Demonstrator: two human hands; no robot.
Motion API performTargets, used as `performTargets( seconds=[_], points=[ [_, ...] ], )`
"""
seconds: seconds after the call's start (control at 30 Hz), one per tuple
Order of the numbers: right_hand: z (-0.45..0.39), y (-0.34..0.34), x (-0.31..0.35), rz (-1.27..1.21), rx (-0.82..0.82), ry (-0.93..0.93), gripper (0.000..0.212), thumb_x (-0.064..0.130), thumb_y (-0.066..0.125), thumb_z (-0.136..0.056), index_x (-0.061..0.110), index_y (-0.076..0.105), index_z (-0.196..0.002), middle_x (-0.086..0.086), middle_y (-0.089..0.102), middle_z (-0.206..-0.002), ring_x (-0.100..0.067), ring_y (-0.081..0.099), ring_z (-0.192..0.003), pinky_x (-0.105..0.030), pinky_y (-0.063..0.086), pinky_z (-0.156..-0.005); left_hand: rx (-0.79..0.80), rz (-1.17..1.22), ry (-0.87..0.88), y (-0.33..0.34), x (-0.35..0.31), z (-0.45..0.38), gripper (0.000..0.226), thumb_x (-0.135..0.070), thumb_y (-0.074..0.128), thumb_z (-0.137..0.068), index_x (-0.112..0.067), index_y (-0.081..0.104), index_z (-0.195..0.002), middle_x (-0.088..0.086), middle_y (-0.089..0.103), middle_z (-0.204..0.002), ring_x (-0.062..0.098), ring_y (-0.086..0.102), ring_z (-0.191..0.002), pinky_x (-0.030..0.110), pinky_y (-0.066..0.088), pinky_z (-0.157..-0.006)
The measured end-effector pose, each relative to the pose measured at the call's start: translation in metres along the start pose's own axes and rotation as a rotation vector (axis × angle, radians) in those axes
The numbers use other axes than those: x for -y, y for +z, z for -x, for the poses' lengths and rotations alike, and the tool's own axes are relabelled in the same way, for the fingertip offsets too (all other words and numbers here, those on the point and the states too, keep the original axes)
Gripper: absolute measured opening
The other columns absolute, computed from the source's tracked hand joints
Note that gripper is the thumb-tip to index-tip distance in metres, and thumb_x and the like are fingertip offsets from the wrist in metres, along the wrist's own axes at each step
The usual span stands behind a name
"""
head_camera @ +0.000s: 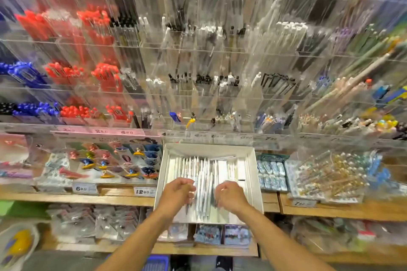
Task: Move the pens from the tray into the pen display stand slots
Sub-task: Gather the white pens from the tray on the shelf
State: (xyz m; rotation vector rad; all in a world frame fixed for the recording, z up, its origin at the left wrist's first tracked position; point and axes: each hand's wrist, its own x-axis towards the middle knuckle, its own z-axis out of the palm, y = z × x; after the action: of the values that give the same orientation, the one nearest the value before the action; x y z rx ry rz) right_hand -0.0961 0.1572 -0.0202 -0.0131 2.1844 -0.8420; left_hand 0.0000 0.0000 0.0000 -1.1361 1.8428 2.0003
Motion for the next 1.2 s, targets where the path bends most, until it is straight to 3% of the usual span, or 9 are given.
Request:
performTargets(
  seconds=[0.1, 0.3, 0.4, 0.57, 0.7, 0.87, 0.93, 1.07, 1.2],
  points=[
    [-0.024, 0.022, 0.007, 0.197, -0.069, 0.040, 0.028, 0.015, 0.055, -0.088, 0.013, 0.053, -0.060, 0.000, 0.053, -0.058, -0.011, 0.052, -0.050, -0.024, 0.044, -0.051, -0.047, 0.041, -0.064, 0.000, 0.005, -0.015, 0.014, -0.013, 0.054, -0.098, -0.014, 0.067, -0.104, 0.009, 0.073, -0.100, 0.016, 0.067, -0.078, 0.020, 0.053, -0.060],
    [-0.037, 0.046, 0.013, 0.329, -0.223, 0.100, 0.031, 0.023, 0.058, -0.090, 0.020, 0.046, -0.061, 0.007, 0.049, -0.058, -0.007, 0.044, -0.047, -0.022, 0.034, -0.041, -0.067, 0.052, -0.126, -0.001, 0.016, -0.022, 0.013, -0.016, 0.060, -0.093, -0.018, 0.070, -0.100, 0.007, 0.073, -0.102, 0.020, 0.067, -0.088, 0.034, 0.056, -0.085],
    [-0.037, 0.049, 0.015, 0.354, -0.241, 0.129, 0.031, 0.025, 0.056, -0.092, 0.021, 0.044, -0.064, 0.008, 0.050, -0.063, -0.008, 0.045, -0.051, -0.024, 0.033, -0.043, -0.062, 0.060, -0.138, 0.002, 0.018, -0.025, 0.013, -0.015, 0.060, -0.092, -0.018, 0.070, -0.100, 0.007, 0.072, -0.104, 0.020, 0.066, -0.090, 0.032, 0.055, -0.083],
    [-0.040, 0.053, 0.017, 0.327, -0.215, 0.168, 0.014, 0.029, 0.053, -0.097, 0.015, 0.052, -0.093, 0.001, 0.061, -0.089, -0.019, 0.058, -0.076, -0.030, 0.043, -0.061, -0.072, 0.044, -0.151, 0.004, 0.020, -0.030, 0.013, -0.012, 0.060, -0.092, -0.017, 0.068, -0.100, 0.007, 0.072, -0.103, 0.019, 0.066, -0.090, 0.030, 0.055, -0.080],
    [-0.041, 0.056, 0.016, 0.302, -0.162, 0.161, 0.022, 0.037, 0.059, -0.094, 0.016, 0.051, -0.097, 0.003, 0.061, -0.090, -0.017, 0.055, -0.073, -0.027, 0.042, -0.057, -0.071, 0.009, -0.162, 0.004, 0.022, -0.032, 0.014, -0.012, 0.059, -0.091, -0.017, 0.068, -0.100, 0.006, 0.073, -0.101, 0.018, 0.066, -0.087, 0.028, 0.053, -0.074],
    [-0.042, 0.072, 0.018, 0.124, -0.143, 0.192, 0.044, 0.028, 0.061, -0.094, 0.009, 0.041, -0.129, -0.007, 0.062, -0.118, -0.025, 0.062, -0.103, -0.032, 0.047, -0.073, -0.080, 0.001, -0.162, 0.004, 0.023, -0.033, 0.013, -0.011, 0.058, -0.092, -0.014, 0.069, -0.099, 0.010, 0.072, -0.101, 0.022, 0.066, -0.090, 0.035, 0.054, -0.082],
    [-0.043, 0.072, 0.013, 0.060, -0.120, 0.180, 0.042, 0.026, 0.060, -0.094, 0.007, 0.041, -0.127, -0.009, 0.061, -0.115, -0.023, 0.061, -0.096, -0.032, 0.048, -0.074, -0.079, -0.003, -0.159, 0.004, 0.023, -0.033, 0.012, -0.011, 0.059, -0.092, -0.014, 0.068, -0.099, 0.009, 0.072, -0.102, 0.025, 0.067, -0.095, 0.033, 0.054, -0.080],
    [-0.041, 0.063, 0.007, -0.016, -0.080, 0.075, 0.022, 0.027, 0.061, -0.094, 0.014, 0.048, -0.105, 0.004, 0.055, -0.085, -0.009, 0.051, -0.068, -0.025, 0.042, -0.061, -0.089, -0.026, -0.141, 0.004, 0.024, -0.035, 0.012, -0.012, 0.056, -0.095, -0.017, 0.064, -0.102, 0.009, 0.070, -0.103, 0.024, 0.066, -0.095, 0.032, 0.053, -0.079],
    [-0.021, 0.053, 0.014, -0.218, -0.005, -0.078, 0.020, 0.034, 0.067, -0.088, 0.022, 0.055, -0.099, 0.007, 0.063, -0.089, -0.007, 0.062, -0.077, -0.020, 0.048, -0.064, -0.067, -0.031, -0.084, 0.004, 0.024, -0.037, 0.012, -0.021, 0.057, -0.098, -0.019, 0.059, -0.109, 0.006, 0.069, -0.103, 0.019, 0.067, -0.095, 0.029, 0.054, -0.078]
  ],
)
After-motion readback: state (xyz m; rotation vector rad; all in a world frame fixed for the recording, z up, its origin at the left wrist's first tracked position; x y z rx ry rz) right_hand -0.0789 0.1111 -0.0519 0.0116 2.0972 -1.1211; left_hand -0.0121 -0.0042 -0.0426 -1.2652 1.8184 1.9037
